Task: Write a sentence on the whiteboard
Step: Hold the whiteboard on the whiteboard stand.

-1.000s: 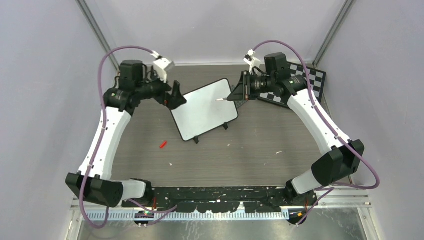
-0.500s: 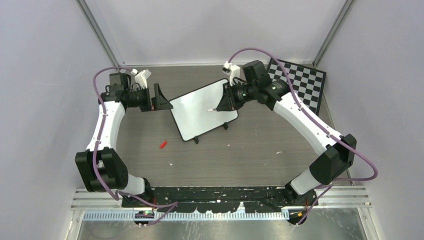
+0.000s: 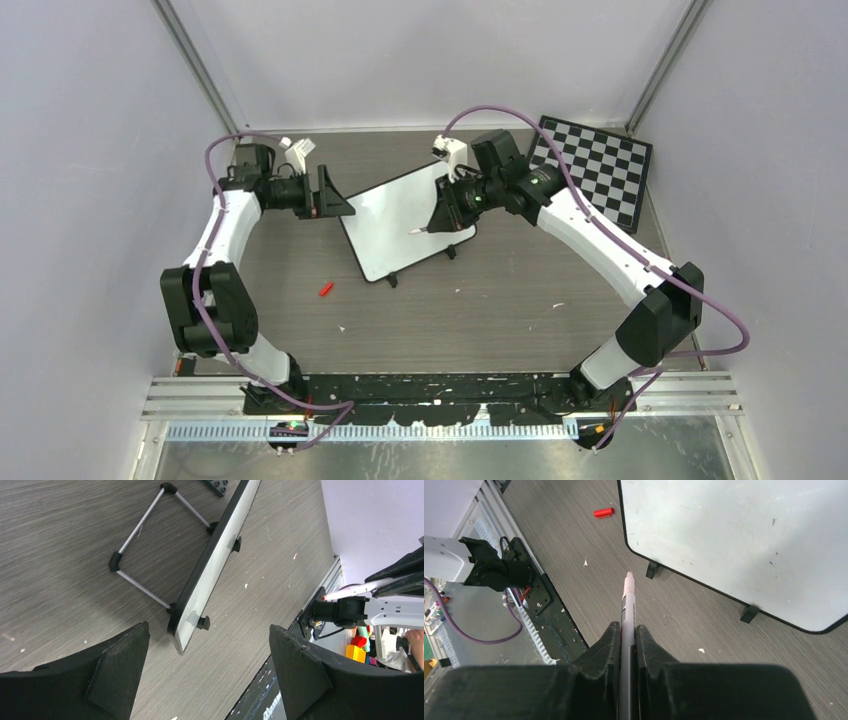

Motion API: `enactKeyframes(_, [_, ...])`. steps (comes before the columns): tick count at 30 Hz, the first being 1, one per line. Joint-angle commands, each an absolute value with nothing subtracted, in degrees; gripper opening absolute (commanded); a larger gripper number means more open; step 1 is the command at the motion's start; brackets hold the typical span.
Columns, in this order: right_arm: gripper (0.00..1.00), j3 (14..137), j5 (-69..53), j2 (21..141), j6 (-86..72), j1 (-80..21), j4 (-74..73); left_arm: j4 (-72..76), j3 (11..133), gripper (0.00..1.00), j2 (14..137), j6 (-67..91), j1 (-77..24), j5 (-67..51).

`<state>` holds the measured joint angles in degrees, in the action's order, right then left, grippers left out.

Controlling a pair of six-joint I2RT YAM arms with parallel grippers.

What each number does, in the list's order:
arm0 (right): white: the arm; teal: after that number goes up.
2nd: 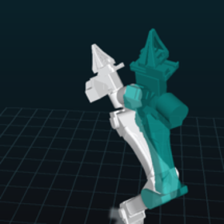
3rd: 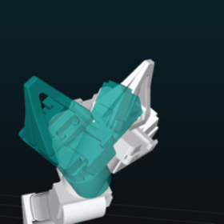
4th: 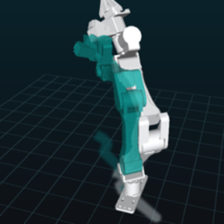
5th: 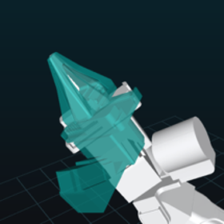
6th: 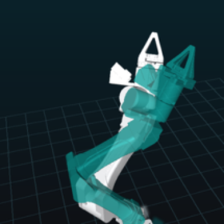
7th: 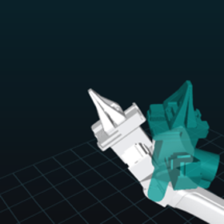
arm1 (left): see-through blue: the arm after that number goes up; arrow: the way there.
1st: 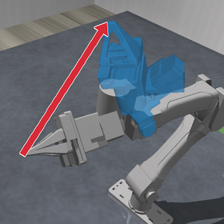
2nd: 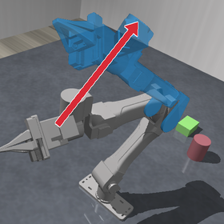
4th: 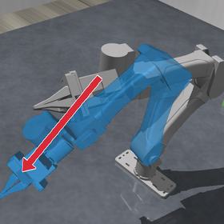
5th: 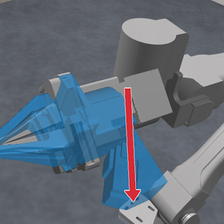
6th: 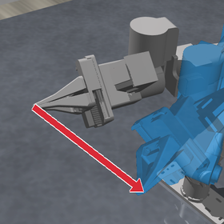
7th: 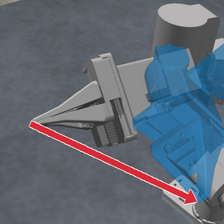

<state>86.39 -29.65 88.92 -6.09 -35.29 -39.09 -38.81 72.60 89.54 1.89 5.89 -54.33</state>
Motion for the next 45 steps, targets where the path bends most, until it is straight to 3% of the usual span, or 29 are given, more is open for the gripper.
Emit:
enactKeyframes(1, [0.0,90.4,-27.1,90.3,-3.7,-38.3,-38.4,-36.8,76.5,0.89,91.4,1.7,3.8,-57.4])
enactKeyframes(8, [0.0,94.1,-21.9,92.5,-0.3,-42.1,-39.4,-42.1,81.2,0.79,94.3,-2.1,2.5,-59.6])
enactKeyframes(24, [0.0,94.7,-24.2,95.4,-2.4,-43.0,-33.3,-51.7,88.0,0.62,99.6,-8.1,-2.3,-61.1])
enactKeyframes(32, [0.0,96.5,-24.9,97.2,-3.2,-43.3,-32.4,-52.6,89.9,0.43,101.8,-9.0,-2.6,-60.5])
enactKeyframes(37, [0.0,97.6,-26.5,97.2,-2.9,-43.4,-33.7,-55.7,96.6,0.38,107.5,-11.3,-2.8,-61.3])
enactKeyframes(41, [0.0,96.5,-27.6,96.0,-3.0,-43.3,-35.0,-60.6,102.8,0.24,113.0,-13.9,-3.5,-63.0])
enactKeyframes(45, [0.0,95.6,-27.5,94.6,-2.5,-43.3,-36.5,-64.4,103.9,0.03,115.6,-17.5,-4.2,-64.3])
